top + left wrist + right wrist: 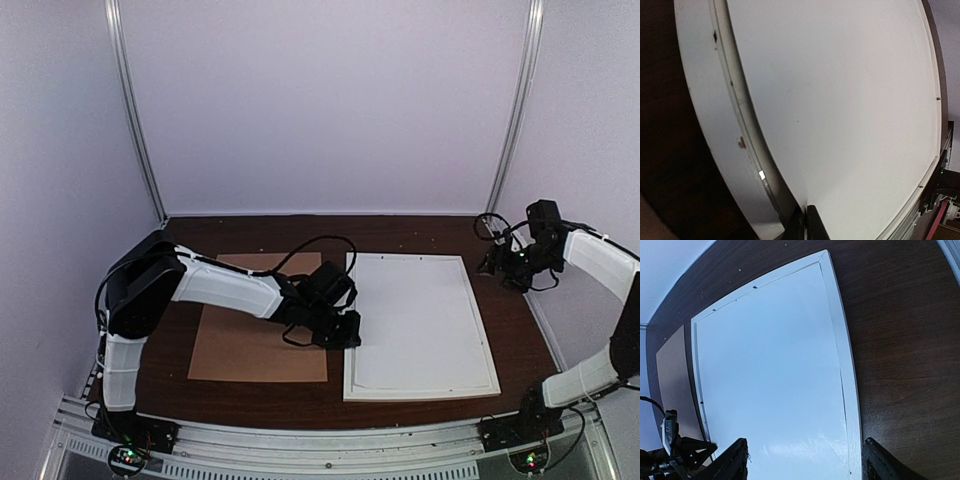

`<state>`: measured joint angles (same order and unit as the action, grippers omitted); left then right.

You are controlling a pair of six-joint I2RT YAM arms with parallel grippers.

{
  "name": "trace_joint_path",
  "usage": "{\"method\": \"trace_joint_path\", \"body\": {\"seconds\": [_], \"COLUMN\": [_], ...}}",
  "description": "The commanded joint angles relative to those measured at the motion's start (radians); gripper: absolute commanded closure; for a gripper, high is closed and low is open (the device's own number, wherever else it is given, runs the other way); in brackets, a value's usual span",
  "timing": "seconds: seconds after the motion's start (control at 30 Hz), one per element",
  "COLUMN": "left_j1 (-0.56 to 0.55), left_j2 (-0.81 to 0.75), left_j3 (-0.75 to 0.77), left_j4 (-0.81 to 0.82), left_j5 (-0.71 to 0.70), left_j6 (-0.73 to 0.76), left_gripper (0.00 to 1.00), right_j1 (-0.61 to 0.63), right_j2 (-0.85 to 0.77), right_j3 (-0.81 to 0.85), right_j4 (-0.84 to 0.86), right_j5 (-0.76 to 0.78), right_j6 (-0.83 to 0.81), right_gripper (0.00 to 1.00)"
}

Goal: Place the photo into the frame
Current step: Place the photo on the mat board.

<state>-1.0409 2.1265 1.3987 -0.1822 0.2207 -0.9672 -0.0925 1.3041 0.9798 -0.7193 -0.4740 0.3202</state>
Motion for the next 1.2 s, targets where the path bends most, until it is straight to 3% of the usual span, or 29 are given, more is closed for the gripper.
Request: {"method": "trace_joint_path", "body": {"seconds": [0.0,0.37,0.73,1.0,1.17], "left_j1": [-0.010,-0.011,0.000,0.061,0.143], "left_j2": [-0.026,-0.068,-0.122,-0.169,-0.228], "left_j3": [-0.015,-0.045,-0.056,-0.093,-0.170], "left_j4": [0.021,0.017,-0.046,-0.093,-0.101], "left_j5": [-0.008,-0.016,-0.071,-0.092,-0.081], "left_j6": [-0.003,-0.003,0.045,0.093,0.125], "left_gripper": [0.95,0.85,0.60,0.44,0.41], "right_j1": [-0.006,-0.005,-0.004,0.011,0.042], "right_j2": [0.024,0.130,0.294,0.364,0.371], "right_j3": [-0.021,-0.065,-0.043,-0.046,-0.054], "right_j4": [0.037,0.160,0.246,0.270,0.279], "right_j5": [-0.002,0.026,0.045,0.030,0.021], "right_j6": [-0.004,0.033,0.051,0.048,0.048], "right_gripper": [0.22,0.18,0.18,0.18,0.19]}}
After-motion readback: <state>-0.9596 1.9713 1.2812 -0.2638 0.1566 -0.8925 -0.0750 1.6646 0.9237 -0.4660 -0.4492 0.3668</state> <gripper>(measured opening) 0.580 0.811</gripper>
